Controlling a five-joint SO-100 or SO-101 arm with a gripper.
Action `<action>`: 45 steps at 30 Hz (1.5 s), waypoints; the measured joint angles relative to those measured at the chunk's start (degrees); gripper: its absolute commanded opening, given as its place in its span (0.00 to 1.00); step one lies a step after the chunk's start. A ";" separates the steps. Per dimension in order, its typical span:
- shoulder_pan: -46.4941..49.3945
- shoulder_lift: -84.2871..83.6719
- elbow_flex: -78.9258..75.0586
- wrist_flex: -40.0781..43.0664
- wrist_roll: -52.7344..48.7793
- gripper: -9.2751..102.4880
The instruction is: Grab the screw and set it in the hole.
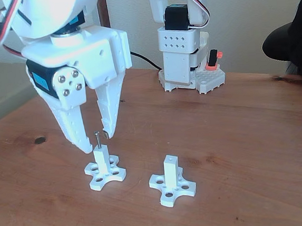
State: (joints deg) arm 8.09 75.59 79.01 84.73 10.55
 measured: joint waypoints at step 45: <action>0.88 -1.41 -0.18 -1.93 0.00 0.12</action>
State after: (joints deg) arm 8.96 74.18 78.84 82.79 10.55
